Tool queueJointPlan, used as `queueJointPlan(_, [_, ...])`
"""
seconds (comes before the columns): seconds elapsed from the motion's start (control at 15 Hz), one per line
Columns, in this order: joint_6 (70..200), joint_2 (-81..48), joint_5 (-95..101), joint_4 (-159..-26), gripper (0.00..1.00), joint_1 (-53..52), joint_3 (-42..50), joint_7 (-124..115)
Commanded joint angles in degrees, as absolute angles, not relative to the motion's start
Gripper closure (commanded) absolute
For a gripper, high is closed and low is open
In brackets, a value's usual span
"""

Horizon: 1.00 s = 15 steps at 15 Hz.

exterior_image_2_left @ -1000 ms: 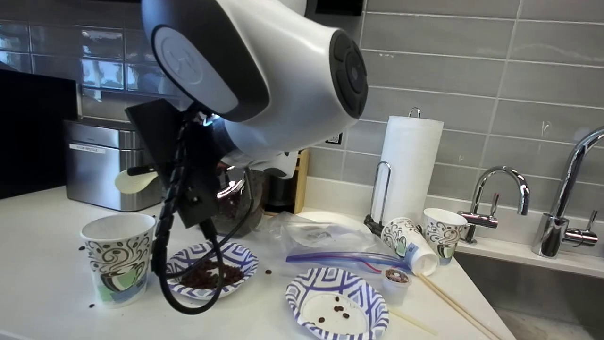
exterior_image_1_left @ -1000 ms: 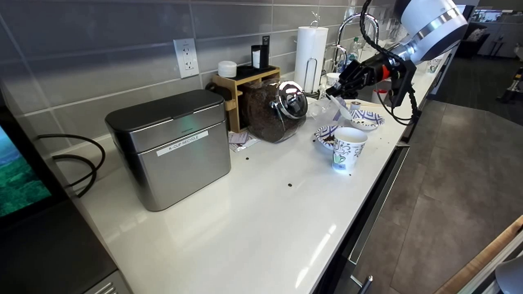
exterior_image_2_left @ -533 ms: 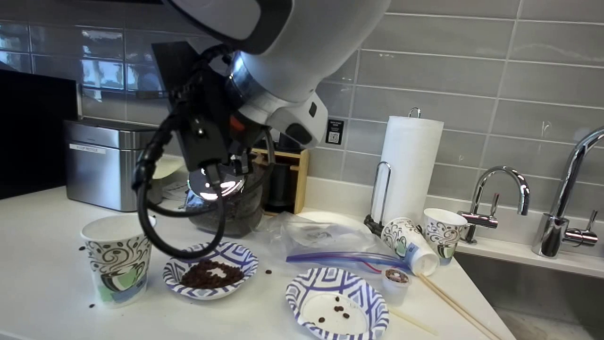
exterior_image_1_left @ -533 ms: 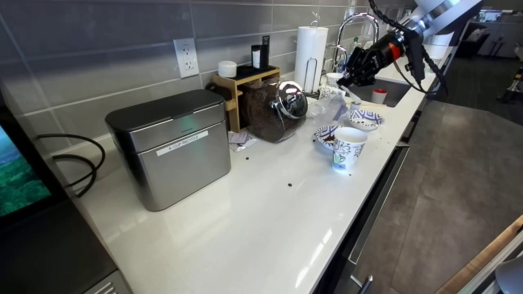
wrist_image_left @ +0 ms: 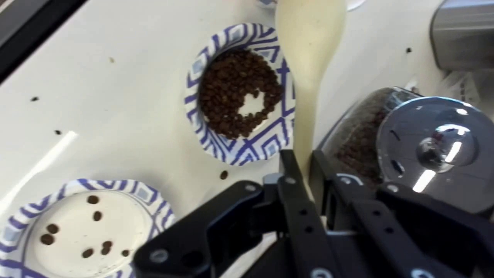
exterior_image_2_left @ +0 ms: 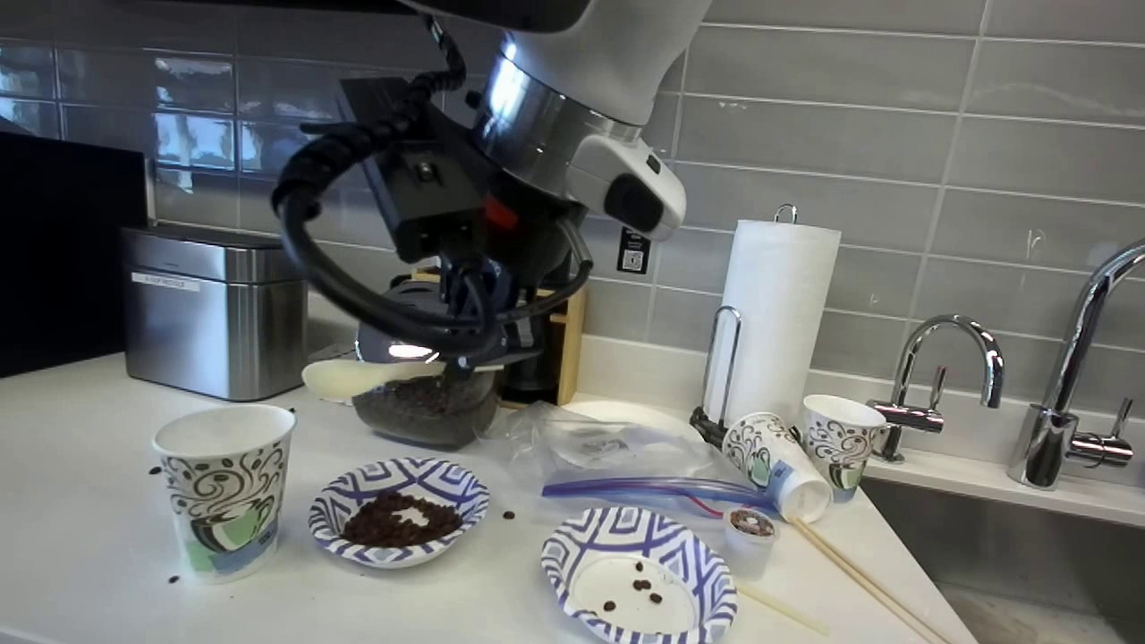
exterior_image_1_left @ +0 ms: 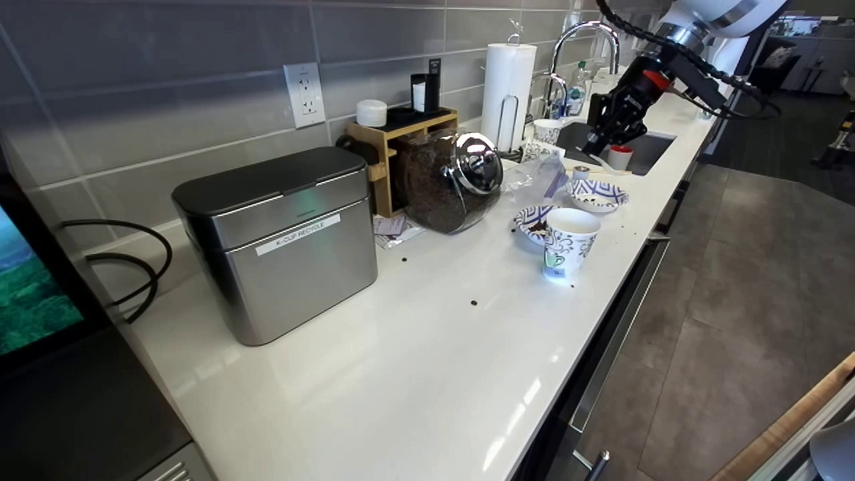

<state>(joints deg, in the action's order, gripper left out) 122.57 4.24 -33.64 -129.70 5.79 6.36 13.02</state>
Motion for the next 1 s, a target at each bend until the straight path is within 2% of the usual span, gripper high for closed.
queueJointPlan(0.0, [125.21,1.94,-21.44,-129.04,0.97,5.78,5.81,6.12])
queueJointPlan(0.93, [141.54,-7.51,-23.73,-131.45,0.97,6.56,3.11,38.07])
